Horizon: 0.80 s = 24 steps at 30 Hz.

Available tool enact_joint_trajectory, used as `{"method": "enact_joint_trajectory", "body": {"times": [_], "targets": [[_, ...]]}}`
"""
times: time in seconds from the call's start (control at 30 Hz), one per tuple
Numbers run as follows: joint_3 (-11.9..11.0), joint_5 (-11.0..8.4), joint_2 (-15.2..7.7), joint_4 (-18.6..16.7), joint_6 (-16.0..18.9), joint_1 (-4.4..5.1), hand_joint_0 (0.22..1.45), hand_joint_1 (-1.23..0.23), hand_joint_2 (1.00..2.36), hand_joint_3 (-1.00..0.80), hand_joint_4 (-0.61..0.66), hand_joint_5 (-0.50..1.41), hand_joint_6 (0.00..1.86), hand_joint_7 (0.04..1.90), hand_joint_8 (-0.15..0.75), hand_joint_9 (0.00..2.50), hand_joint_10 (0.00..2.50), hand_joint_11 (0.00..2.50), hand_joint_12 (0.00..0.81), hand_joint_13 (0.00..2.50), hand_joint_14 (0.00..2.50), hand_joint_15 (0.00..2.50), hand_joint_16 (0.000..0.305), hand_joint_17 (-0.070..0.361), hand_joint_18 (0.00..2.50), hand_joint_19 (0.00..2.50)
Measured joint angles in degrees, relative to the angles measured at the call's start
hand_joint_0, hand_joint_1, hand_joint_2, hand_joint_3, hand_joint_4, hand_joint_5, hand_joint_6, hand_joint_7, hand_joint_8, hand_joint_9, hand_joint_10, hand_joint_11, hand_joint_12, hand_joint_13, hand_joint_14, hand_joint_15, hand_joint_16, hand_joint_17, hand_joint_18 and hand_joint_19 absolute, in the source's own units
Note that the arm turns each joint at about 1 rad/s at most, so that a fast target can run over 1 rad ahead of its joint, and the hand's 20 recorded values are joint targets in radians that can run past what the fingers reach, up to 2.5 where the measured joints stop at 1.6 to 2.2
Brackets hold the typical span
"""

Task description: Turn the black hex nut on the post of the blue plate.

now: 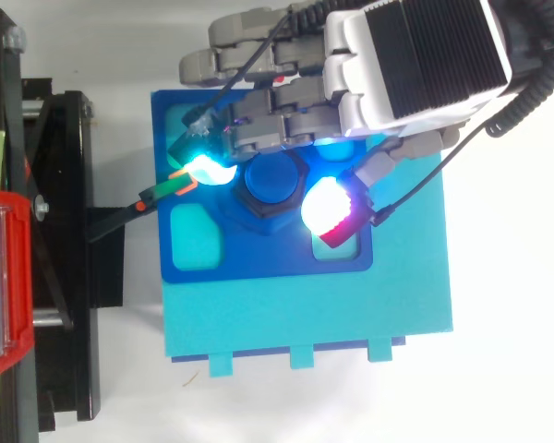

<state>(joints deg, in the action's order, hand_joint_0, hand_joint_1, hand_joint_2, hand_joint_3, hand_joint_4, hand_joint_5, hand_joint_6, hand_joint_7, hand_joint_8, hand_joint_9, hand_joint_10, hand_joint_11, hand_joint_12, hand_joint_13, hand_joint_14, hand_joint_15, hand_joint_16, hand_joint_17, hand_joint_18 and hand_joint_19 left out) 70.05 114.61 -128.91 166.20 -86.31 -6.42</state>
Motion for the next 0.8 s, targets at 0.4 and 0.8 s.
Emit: {"method": "enact_joint_trajectory", "body": {"times": [0.4,0.8], "targets": [[-0.46,0.17,0.05,0.16,0.00,0.00,0.37,-0.44,1.00,-0.50,0.44,-0.13,0.50,1.02,0.217,0.13,0.38,0.14,0.251,0.13,0.00,0.20,0.049,0.110,0.07,0.11],[-3.08,0.30,0.06,2.48,0.00,-0.33,0.38,-0.41,1.00,-0.50,0.47,-0.14,0.50,0.98,0.215,0.12,0.39,0.14,0.248,0.13,0.00,0.21,0.048,0.107,0.06,0.12]]}}
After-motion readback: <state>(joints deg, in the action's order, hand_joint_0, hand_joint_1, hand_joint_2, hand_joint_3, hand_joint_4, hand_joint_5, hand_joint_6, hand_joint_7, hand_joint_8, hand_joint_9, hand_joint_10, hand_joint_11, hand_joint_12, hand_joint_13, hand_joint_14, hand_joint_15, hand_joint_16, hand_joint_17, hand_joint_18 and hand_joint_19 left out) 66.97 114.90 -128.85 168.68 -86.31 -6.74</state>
